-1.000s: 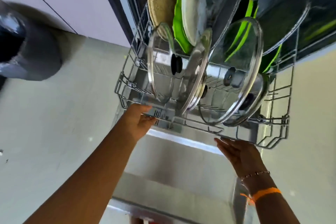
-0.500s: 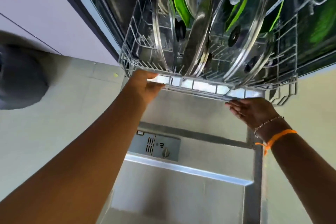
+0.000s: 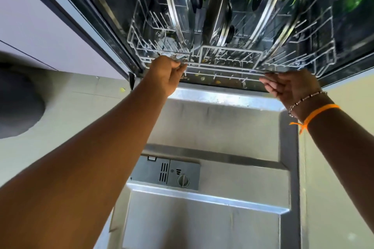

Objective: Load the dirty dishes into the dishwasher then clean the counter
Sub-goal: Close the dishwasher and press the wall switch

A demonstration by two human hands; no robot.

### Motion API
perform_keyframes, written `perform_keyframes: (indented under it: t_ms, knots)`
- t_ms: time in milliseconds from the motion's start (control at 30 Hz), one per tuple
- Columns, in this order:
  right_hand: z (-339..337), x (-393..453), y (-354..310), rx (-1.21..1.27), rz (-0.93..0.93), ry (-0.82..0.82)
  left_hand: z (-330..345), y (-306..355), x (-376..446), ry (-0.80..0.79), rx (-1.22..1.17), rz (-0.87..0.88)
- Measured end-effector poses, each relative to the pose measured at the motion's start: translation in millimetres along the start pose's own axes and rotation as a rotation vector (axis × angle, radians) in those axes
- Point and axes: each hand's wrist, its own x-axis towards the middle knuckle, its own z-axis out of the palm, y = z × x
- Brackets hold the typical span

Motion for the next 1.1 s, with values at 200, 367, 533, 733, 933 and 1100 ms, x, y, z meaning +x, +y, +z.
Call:
perform_keyframes:
  t_ms: [200, 367, 533, 733, 933, 1100]
  knots:
    - [-9, -25, 27, -0.020, 0.023, -0.024, -28, -19, -10, -0.025, 0.198, -0.021]
    - [-15, -70, 91, -0.063, 0.219, -0.113, -72, -62, -51, -0.050, 0.361, -0.210]
    - [-34, -129, 170, 0.008, 0.394, -0.057, -138, -120, -119, 0.033, 0.400, -0.361]
    - [-84, -216, 267, -0.014, 0.561, 0.098, -226, -175, -206, 0.050, 0.595, -0.512]
    - [-136, -303, 353, -0.037, 0.651, 0.219, -301, -213, -254, 0.053, 0.851, -0.494]
    - [-168, -343, 414, 0.028, 0.694, 0.336, -366, -241, -273, -0.309, 1.580, -0.245]
